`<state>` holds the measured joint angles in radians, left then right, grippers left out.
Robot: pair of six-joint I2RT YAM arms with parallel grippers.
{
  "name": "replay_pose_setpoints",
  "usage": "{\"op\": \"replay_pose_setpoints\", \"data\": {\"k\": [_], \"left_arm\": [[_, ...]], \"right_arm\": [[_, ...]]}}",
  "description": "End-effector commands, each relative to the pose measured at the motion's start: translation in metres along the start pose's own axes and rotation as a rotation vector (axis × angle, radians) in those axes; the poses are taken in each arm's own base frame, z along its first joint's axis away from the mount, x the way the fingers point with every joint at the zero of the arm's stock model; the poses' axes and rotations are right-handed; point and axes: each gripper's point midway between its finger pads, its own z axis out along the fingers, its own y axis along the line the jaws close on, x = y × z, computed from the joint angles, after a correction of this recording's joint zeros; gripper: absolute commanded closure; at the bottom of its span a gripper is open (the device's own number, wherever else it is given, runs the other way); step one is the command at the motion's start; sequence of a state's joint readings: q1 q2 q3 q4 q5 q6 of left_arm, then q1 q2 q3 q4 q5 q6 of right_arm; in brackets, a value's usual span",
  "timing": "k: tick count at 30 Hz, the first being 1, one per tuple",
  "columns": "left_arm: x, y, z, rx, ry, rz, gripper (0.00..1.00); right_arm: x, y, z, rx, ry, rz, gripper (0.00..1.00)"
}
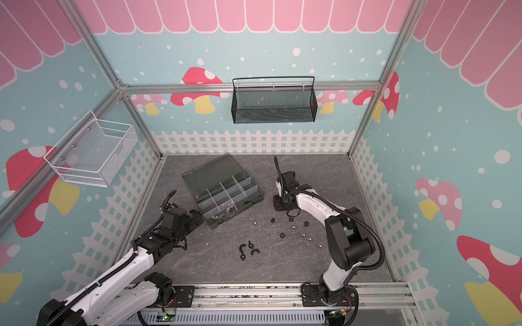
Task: Sort the screws and nuts into containers
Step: Place the screw into the container.
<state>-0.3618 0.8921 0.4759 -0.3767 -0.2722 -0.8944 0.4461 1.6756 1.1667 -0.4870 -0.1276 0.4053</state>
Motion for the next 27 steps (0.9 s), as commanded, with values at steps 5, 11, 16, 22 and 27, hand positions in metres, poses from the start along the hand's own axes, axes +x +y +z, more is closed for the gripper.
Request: {"op": "replay_pose_setpoints", "data": {"k": [5, 11, 16, 22, 27], "left_arm": [[-0.004, 0.001, -0.001, 0.002, -0.017, -0.027, 0.01], [-0.002, 0.001, 0.000, 0.002, -0.007, -0.028, 0.01], [-0.003, 0.002, -0.002, 0.008, -0.015, -0.032, 0.01], [-0.002, 0.004, -0.003, 0.002, -0.015, -0.032, 0.01], [-0.003, 0.005, -0.004, -0.002, -0.019, -0.030, 0.01]], "right_arm": [[-0.049, 0.066, 0.003, -0.106, -0.084, -0.096, 0.93], [-0.064, 0.089, 0.031, -0.117, -0.072, -0.144, 0.93], [-0.066, 0.094, 0.057, -0.102, -0.038, -0.162, 0.93], [-0.071, 0.094, 0.076, -0.086, -0.024, -0.183, 0.92], [-0.070, 0.092, 0.083, -0.073, -0.013, -0.190, 0.80]]}}
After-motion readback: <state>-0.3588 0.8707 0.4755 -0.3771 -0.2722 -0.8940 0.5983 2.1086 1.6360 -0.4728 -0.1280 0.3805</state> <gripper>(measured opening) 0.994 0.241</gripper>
